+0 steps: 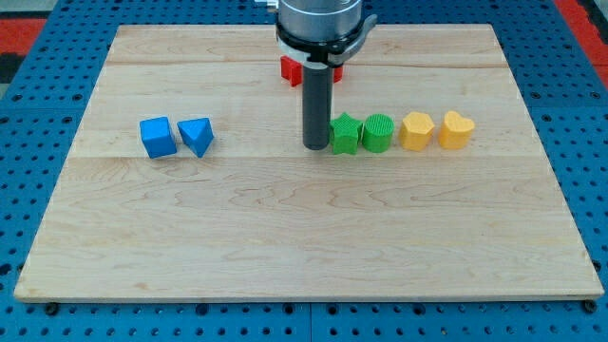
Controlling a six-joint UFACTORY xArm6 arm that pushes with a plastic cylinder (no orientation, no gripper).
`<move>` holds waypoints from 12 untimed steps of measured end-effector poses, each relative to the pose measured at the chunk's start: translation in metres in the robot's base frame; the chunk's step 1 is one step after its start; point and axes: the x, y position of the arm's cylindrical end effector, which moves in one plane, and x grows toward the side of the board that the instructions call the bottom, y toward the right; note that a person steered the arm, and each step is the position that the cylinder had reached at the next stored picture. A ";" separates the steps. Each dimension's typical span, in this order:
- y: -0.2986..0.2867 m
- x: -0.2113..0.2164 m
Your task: Move the red circle towards the top of the yellow heart
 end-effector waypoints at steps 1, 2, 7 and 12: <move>-0.037 0.002; -0.077 -0.040; 0.041 -0.197; -0.005 -0.139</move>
